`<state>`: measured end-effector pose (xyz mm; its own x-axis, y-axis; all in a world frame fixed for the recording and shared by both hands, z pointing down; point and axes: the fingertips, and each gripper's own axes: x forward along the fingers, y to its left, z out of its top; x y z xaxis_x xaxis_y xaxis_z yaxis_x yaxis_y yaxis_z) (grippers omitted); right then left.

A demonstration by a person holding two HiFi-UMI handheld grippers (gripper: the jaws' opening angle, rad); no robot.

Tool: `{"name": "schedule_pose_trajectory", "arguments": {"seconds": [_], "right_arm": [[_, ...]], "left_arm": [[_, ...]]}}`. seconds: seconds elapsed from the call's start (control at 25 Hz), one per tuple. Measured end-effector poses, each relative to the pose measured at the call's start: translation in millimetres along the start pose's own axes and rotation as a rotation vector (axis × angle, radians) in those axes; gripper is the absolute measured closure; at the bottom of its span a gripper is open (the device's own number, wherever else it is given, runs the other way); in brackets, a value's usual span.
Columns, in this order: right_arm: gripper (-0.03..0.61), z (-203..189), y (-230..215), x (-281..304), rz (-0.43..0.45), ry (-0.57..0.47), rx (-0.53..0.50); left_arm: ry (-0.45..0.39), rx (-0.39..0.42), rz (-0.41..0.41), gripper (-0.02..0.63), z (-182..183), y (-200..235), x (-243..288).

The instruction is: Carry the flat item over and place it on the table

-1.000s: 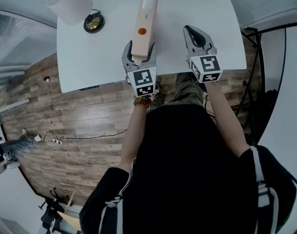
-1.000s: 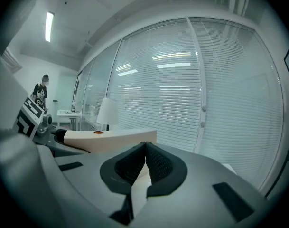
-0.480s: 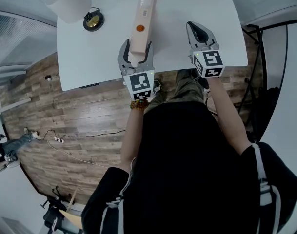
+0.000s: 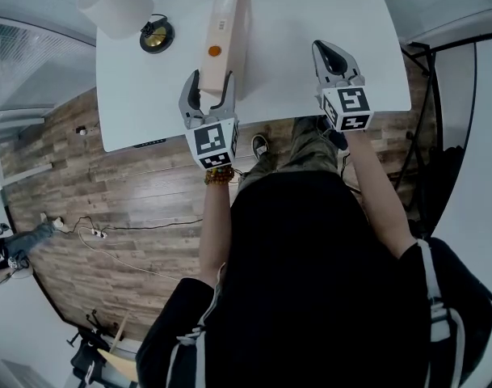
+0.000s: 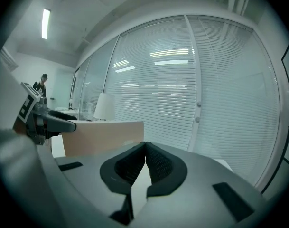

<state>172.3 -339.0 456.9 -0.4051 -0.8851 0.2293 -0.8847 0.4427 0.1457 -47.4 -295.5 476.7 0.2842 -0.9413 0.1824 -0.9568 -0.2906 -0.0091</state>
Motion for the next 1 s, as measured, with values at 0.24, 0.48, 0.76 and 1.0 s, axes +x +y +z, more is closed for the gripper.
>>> {"name": "schedule_pose_trajectory", "arguments": {"seconds": [0.24,0.48,0.76,1.0], "right_arm": [[0.569,-7,30,10,0.083,0.018,0.001],[0.569,-15,69,18,0.197,0.04,-0.032],[0.569,-36,93,22,0.277,0.09,-0.022],[0.569,-40,93,18,0.275,0.092,-0.029]], "left_arm": [[-0.034,-0.169,0.018,0.318,-1,25,-8],[-0.026,-0.459,0.078,0.319,-25,60,-21],[0.024,-0.567,0.028,0.316,-52,64,-29],[0.078,-0.504,0.013,0.305,-59,51,-26]]}}
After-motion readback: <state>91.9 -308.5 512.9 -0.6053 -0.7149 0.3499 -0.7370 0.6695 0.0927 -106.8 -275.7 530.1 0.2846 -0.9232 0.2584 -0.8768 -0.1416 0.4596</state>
